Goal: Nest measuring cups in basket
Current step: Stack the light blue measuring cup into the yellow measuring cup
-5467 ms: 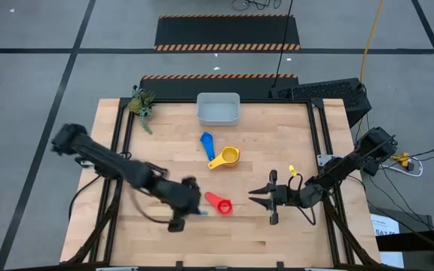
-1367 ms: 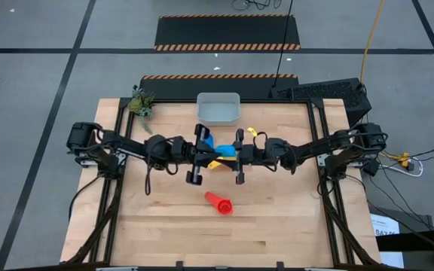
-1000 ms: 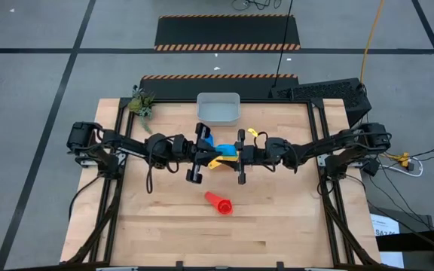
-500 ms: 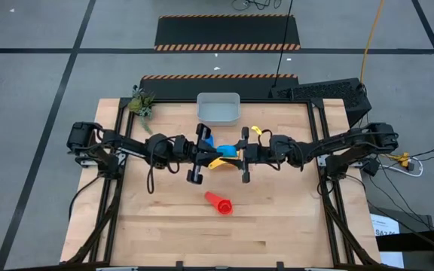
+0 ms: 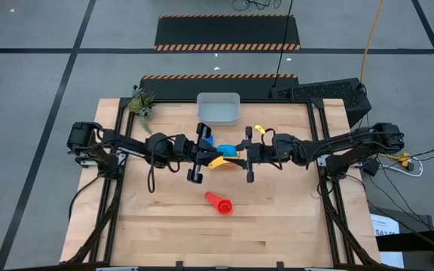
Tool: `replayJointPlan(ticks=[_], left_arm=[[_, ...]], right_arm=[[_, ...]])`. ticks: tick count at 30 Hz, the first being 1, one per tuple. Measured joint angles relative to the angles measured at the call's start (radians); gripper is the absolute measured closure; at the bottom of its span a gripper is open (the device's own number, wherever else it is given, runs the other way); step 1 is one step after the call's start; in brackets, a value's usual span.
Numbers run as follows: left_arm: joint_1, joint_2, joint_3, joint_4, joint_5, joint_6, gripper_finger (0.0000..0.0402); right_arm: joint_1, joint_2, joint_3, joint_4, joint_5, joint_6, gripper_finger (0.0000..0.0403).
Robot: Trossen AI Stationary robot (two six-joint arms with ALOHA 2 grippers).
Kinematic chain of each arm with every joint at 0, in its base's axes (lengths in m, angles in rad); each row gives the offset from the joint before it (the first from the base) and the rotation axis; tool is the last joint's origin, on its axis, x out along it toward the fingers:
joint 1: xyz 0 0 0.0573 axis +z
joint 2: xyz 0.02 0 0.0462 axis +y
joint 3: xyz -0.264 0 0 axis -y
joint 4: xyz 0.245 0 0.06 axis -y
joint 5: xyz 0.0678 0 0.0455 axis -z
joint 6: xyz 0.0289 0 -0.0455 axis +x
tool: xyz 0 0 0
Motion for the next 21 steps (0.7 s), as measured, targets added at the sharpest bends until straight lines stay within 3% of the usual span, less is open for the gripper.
replayJointPlan(ticks=[11,14,21], left_arm=[[0.003,0.000,0.000,-0.014,0.000,0.004,0.0393],[0.008,0.000,0.000,-0.025,0.002,0.007,0.0390],[0.023,0.000,0.000,-0.086,0.002,-0.023,0.0334]], right_arm=[[0.000,-0.001,0.000,-0.030,0.000,-0.032,0.0395],[0.000,-0.006,0.000,-0.039,0.000,-0.037,0.0395],[0.000,-0.022,0.001,-0.070,0.000,-0.037,0.0401]])
